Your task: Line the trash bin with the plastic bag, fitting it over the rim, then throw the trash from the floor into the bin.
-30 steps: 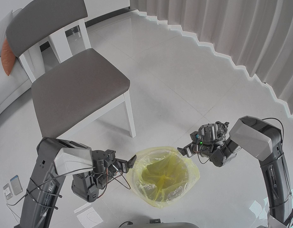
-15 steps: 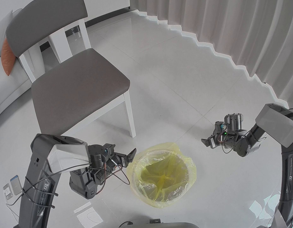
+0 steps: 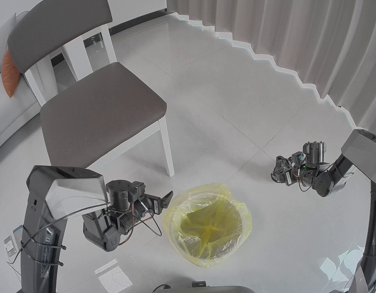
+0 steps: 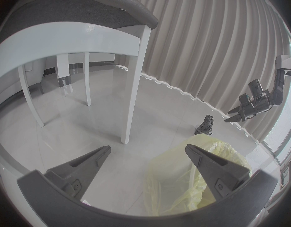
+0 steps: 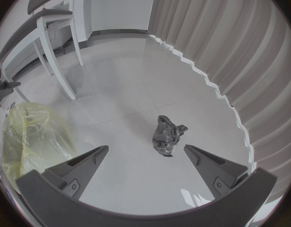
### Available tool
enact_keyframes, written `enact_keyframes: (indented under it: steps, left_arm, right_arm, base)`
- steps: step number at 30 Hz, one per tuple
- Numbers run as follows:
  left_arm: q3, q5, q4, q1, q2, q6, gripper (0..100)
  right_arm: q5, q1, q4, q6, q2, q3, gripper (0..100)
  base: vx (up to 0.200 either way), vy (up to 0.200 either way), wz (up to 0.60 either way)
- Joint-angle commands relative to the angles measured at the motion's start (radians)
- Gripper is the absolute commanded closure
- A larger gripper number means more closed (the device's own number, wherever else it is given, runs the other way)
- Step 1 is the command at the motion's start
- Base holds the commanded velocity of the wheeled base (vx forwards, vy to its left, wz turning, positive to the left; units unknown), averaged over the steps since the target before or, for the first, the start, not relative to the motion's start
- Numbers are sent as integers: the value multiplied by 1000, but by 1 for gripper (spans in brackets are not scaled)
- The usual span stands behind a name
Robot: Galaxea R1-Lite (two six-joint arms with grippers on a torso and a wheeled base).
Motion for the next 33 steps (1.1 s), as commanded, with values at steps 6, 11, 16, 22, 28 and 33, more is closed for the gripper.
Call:
enact_keyframes:
  steps: [6,11,16,22,28,33]
  left_arm:
    - [52,76,363,7,-375,127,0]
    - [31,150,564,4,-550,150,0]
    - [44,207,598,11,-610,150,0]
    - [40,211,586,30,-610,142,0]
    - [-38,210,584,14,-553,142,0]
    - [-43,210,578,-2,-547,139,0]
  right_arm:
    - [-150,-1,-78,-27,-11,37,0]
    - [-174,-10,-132,-47,14,36,0]
    - [-177,-19,-138,-55,71,0,0]
    - [-156,-73,-132,-67,226,-156,0]
    - [-116,-90,-18,-53,316,-351,0]
    - [-65,-87,66,30,377,-475,0]
  base:
    - [0,0,0]
    - [0,0,0]
    - [0,0,0]
    - [0,0,0]
    - [0,0,0]
    - [0,0,0]
